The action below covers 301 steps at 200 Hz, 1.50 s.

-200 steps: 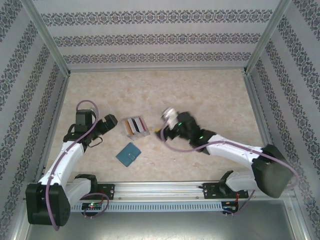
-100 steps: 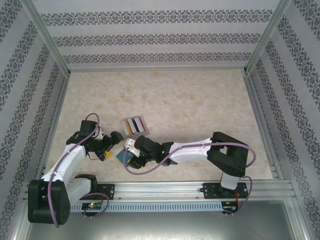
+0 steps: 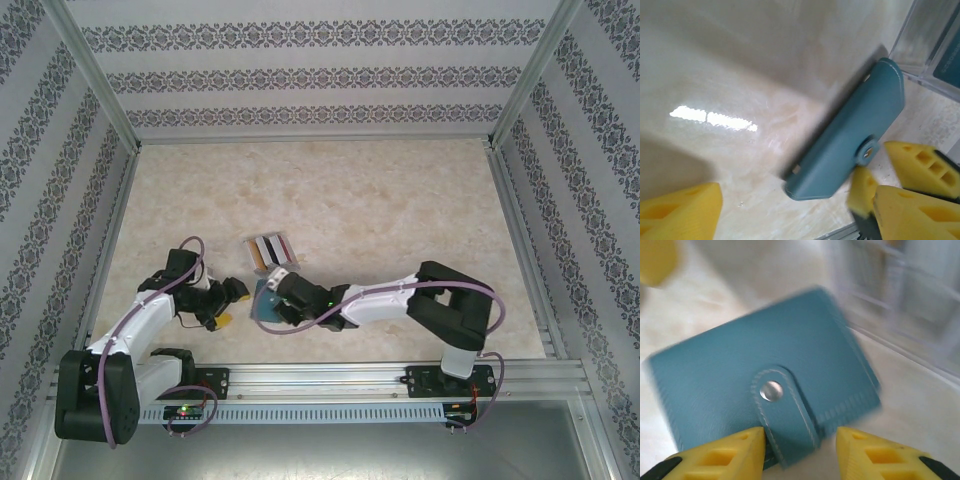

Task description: Put the credit cards into the card holder

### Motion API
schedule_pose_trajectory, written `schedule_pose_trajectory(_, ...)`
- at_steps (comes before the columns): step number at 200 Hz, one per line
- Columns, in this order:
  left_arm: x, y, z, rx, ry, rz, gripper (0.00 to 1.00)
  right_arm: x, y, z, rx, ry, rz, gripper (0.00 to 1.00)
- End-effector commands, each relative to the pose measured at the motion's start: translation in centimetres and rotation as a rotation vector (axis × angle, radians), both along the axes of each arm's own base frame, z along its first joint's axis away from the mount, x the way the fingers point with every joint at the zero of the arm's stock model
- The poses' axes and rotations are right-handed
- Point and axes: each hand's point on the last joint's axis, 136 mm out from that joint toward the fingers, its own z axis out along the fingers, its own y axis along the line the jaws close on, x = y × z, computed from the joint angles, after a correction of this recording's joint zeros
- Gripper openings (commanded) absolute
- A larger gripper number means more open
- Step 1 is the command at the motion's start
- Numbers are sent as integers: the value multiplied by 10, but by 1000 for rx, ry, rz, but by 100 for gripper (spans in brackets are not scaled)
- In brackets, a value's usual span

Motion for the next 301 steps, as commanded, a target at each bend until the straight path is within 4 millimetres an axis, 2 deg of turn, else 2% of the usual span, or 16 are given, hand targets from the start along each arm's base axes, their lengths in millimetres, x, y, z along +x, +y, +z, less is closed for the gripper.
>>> schedule_pose_trajectory(1,1,-9,1,-24,-25,-36,75,20,-38,2,0,-25,-160,43)
schedule_pose_trajectory(23,0,-17,3,-33,-21,-69,73,17,-49,4,34,8,-149,46)
schedule_pose_trajectory(56,-1,-32,8,-31,-51,-158,75,11,-40,25,148,81,-103,51)
schedule_pose_trajectory(71,-1,-40,7,-35,-46,-177,70,5,-30,36,215,150,-114,53)
schedule_pose_trajectory(91,4,-49,3,-32,-65,-214,57,2,-18,40,323,258,-162,55)
schedule_pose_trajectory(104,8,-53,2,-26,-61,-231,51,3,-16,36,375,355,-221,54)
schedule_pose_trajectory(122,12,-58,1,-8,-65,-258,49,2,-10,31,447,497,-284,53)
schedule_pose_trajectory(136,14,-60,-1,-4,-72,-270,47,-2,-4,27,485,548,-288,53)
schedule_pose_trajectory(167,17,-63,-8,12,-51,-279,38,-6,-3,7,474,653,-328,49)
schedule_pose_trajectory(186,16,-66,-12,17,-54,-295,34,-8,-3,-4,459,670,-332,47)
schedule_pose_trajectory(200,15,-67,-13,21,-55,-295,33,-10,2,-4,473,695,-326,43)
schedule_pose_trajectory(239,20,-73,-8,-4,-82,-315,7,-13,8,1,504,690,-291,38)
schedule_pose_trajectory(255,20,-74,-2,-8,-99,-319,0,-14,8,4,515,697,-293,37)
schedule_pose_trajectory(274,21,-76,9,-27,-139,-326,0,-14,0,3,508,666,-313,37)
schedule_pose_trajectory(301,18,-80,23,-65,-165,-326,0,-11,-23,-3,452,597,-383,39)
